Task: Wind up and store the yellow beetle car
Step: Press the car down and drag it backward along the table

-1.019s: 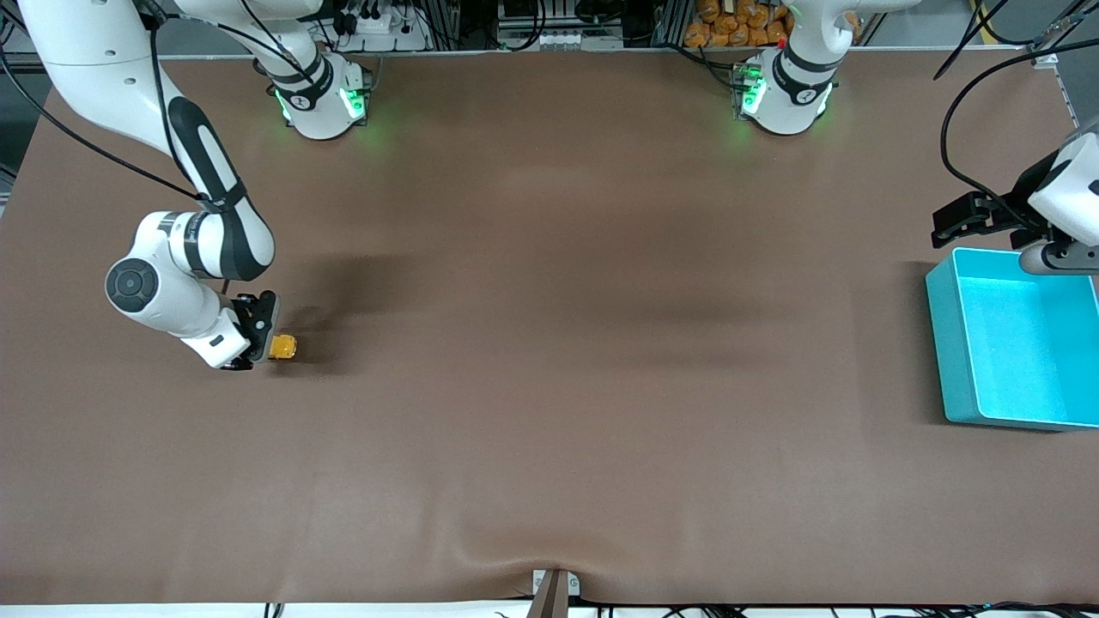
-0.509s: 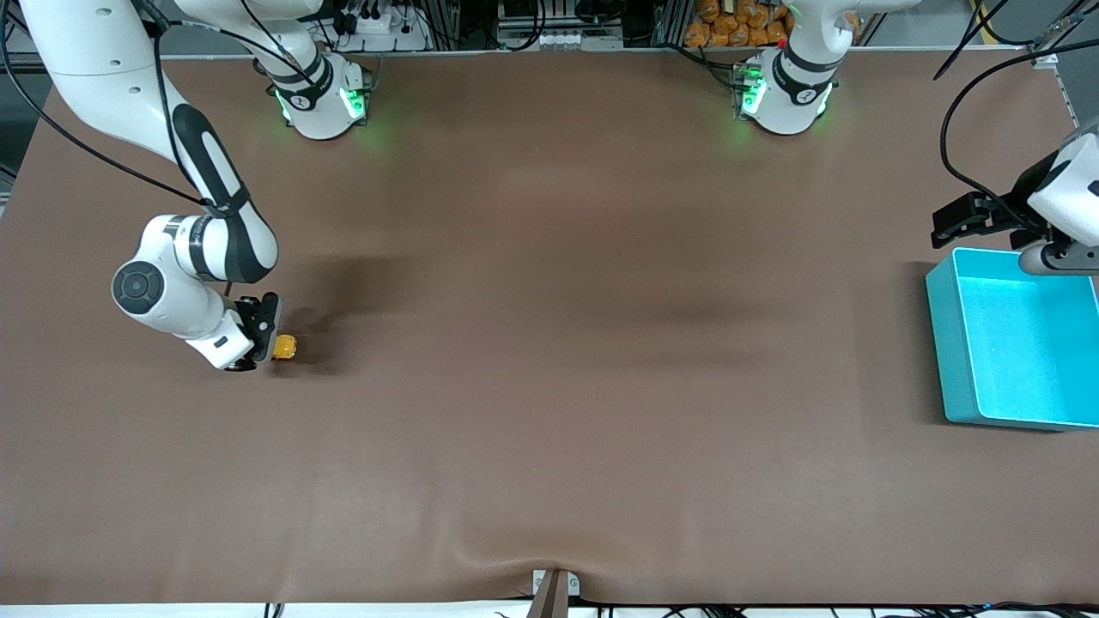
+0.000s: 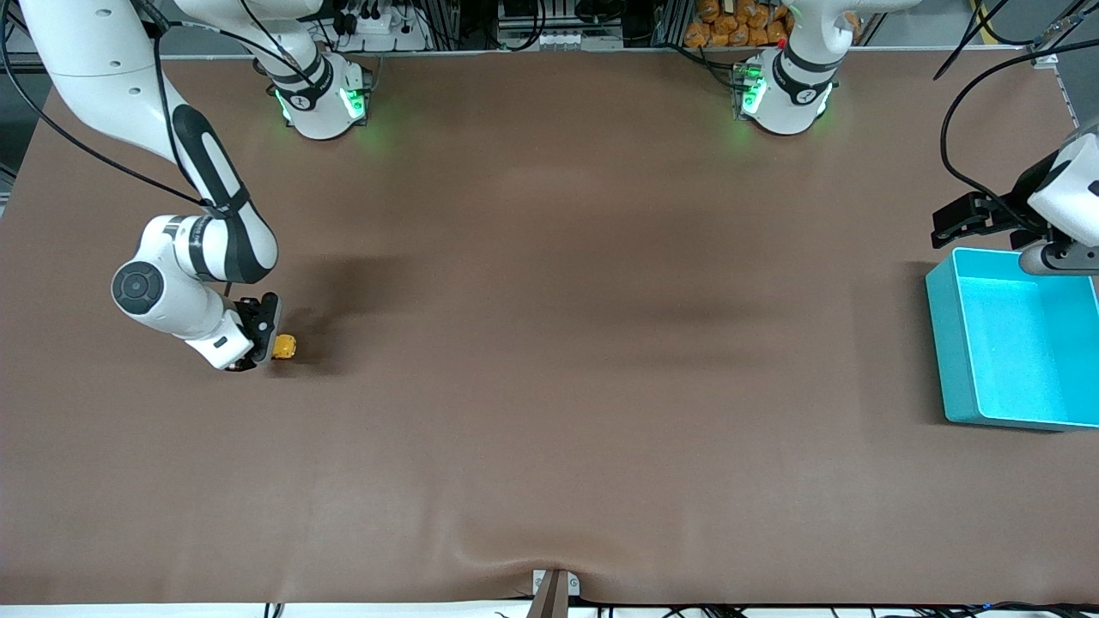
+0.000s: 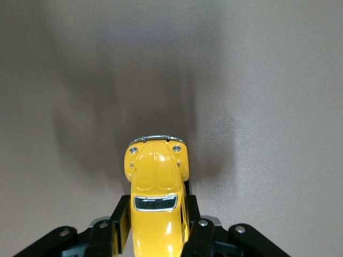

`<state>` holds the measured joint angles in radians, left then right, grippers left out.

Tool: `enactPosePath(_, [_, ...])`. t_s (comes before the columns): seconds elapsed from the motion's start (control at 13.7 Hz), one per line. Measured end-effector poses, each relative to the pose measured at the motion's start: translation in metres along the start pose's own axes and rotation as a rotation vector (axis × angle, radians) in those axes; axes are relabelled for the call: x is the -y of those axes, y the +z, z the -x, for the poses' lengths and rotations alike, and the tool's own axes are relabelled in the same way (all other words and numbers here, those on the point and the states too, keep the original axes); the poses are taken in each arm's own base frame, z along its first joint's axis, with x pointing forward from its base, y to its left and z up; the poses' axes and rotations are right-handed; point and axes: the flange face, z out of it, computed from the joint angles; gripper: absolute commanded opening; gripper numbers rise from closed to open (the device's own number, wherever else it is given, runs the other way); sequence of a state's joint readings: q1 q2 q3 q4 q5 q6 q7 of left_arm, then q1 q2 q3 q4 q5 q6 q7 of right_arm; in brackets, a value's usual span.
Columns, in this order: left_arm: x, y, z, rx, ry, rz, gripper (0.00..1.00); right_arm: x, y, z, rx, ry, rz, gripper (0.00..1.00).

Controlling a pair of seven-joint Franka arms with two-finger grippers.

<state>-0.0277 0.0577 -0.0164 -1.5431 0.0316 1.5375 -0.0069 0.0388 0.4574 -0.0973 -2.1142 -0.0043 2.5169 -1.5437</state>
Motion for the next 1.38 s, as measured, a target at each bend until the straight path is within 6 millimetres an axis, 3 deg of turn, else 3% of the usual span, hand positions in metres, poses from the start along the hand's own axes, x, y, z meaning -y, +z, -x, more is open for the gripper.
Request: enactPosePath(1.38, [0.001, 0.000, 0.000, 0.000, -0.001, 0.000, 1.00, -0.005, 0.003, 0.055, -0.002, -0.003, 0.002, 0.26])
